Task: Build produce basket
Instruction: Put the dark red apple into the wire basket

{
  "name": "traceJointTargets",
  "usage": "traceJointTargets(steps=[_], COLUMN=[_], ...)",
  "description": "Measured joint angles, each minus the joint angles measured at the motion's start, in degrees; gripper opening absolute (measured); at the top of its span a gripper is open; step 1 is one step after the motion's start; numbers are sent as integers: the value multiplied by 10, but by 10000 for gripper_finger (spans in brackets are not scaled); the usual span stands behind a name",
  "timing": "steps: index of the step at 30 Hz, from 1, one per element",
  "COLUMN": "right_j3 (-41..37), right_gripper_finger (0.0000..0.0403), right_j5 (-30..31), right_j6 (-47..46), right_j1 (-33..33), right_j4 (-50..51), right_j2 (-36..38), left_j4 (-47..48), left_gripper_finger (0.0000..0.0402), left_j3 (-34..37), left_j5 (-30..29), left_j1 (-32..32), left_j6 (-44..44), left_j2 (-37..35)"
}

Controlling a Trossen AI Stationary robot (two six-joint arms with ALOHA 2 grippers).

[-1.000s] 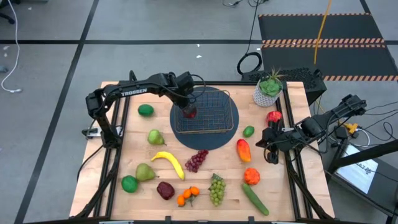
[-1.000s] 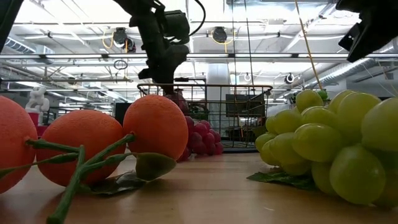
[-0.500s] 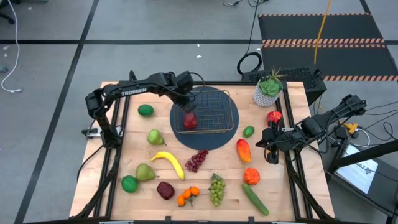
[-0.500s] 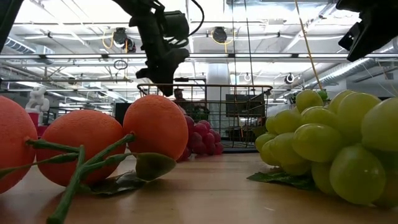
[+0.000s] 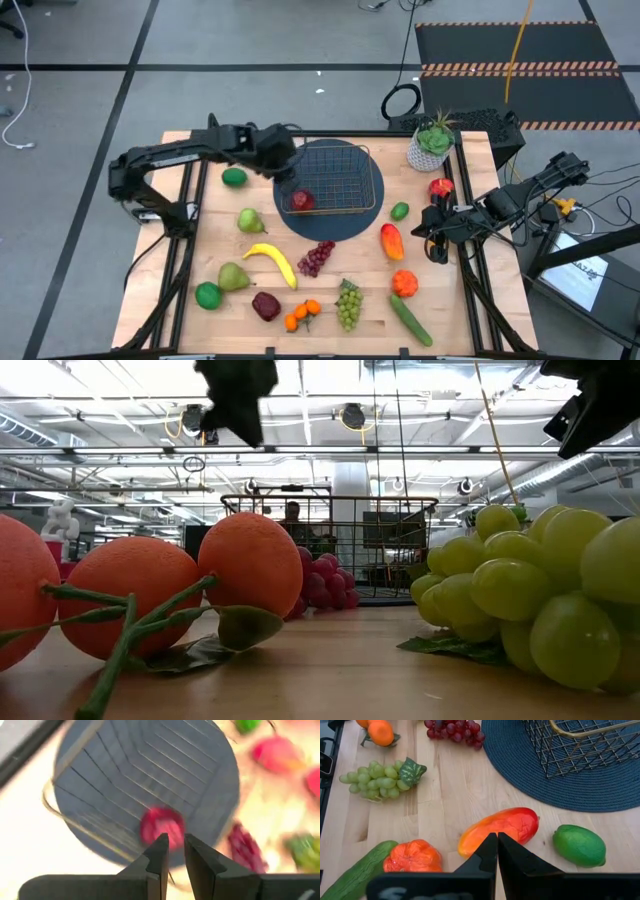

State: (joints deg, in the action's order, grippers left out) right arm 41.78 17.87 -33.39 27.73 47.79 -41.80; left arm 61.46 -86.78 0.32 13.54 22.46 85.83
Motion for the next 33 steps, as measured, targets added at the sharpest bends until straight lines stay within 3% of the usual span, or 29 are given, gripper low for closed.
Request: traceJointTargets(steps=[5, 20, 26, 33], right_j3=[0, 0, 0, 0], right_gripper_finger=[8, 8, 8, 8], right_j5=[0, 0, 0, 0], right_j6=[0, 0, 0, 0], right_j1=[0, 0, 0, 0], right_j4=[-1, -58, -95, -135], right_j2=[0, 0, 0, 0], left_j4=[69, 86, 86, 86], left_gripper_finger=[60, 61, 61, 61], left_j3=[0, 1, 1, 1], left_j5=[-9, -16, -32, -40], left_j1=[-71, -309, -356, -362], left_j6=[41, 97, 104, 153], left_j2=[-40, -57, -58, -51])
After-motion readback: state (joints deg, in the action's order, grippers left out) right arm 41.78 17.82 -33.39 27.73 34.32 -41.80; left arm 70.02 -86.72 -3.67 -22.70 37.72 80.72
